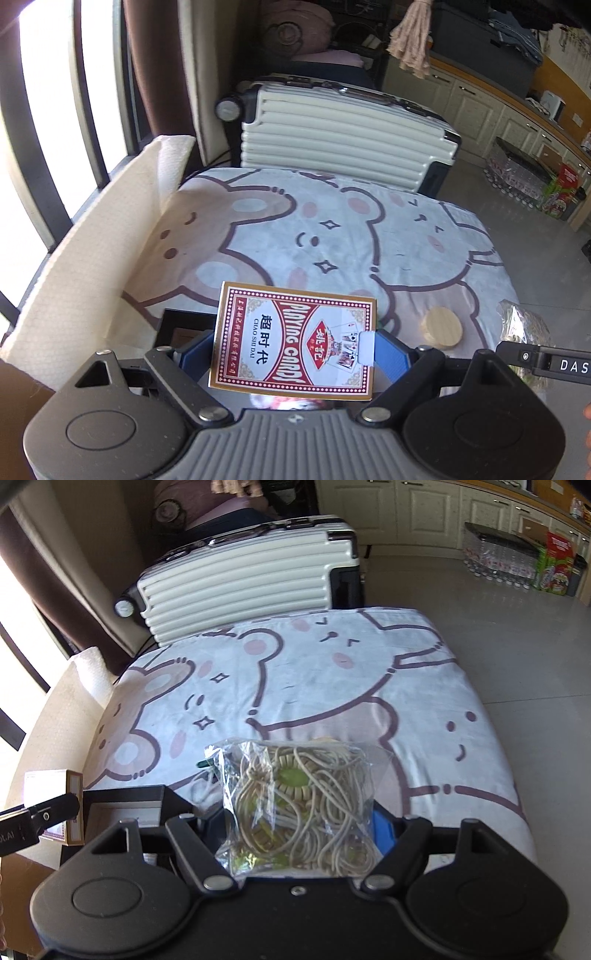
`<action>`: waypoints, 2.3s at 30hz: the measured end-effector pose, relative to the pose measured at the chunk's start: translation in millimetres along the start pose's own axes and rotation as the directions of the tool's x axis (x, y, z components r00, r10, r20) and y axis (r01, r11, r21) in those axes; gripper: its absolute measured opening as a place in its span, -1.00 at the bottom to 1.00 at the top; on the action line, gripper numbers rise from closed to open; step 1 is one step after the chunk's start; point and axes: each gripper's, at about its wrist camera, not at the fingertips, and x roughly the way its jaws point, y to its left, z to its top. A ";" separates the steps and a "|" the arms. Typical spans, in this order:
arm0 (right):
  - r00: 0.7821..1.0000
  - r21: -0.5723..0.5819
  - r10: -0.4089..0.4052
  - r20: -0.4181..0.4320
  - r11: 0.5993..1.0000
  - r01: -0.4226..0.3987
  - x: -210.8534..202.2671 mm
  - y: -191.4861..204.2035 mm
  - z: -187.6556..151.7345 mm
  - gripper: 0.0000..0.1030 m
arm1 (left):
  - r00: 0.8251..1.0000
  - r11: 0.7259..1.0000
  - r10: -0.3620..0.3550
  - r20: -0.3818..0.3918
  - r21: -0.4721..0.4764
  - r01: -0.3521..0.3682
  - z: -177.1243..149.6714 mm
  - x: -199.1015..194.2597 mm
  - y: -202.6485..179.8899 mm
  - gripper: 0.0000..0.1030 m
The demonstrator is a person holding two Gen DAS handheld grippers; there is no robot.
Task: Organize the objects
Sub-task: 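Carry the card pack and twine bag with both grippers toward the black box, then lower the twine bag into the black box and open the right gripper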
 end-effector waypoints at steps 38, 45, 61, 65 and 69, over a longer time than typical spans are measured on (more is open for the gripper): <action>0.950 -0.068 0.266 -0.166 0.958 -0.280 75.1 188.9 -18.4 0.49 | 0.990 0.966 0.114 0.086 -0.240 -0.091 -5.2 -27.4 145.6 0.74; 0.938 -0.068 0.256 -0.235 0.958 -0.279 113.6 219.4 -26.2 0.49 | 0.990 0.961 0.117 0.073 -0.261 -0.094 -4.5 -17.5 161.6 0.74; 0.916 0.038 0.275 -0.293 0.960 -0.276 143.1 216.4 -15.3 0.87 | 0.993 0.965 0.115 0.024 -0.239 -0.107 -0.6 10.4 170.3 0.74; 0.919 0.070 0.312 -0.240 0.950 -0.304 123.9 192.4 -1.4 0.87 | 0.994 0.970 0.104 0.021 -0.223 -0.096 0.9 14.6 159.7 0.74; 0.928 0.088 0.316 -0.197 0.949 -0.304 109.3 168.4 8.9 0.83 | 0.997 0.978 0.081 0.006 -0.192 -0.078 1.7 20.3 143.9 0.74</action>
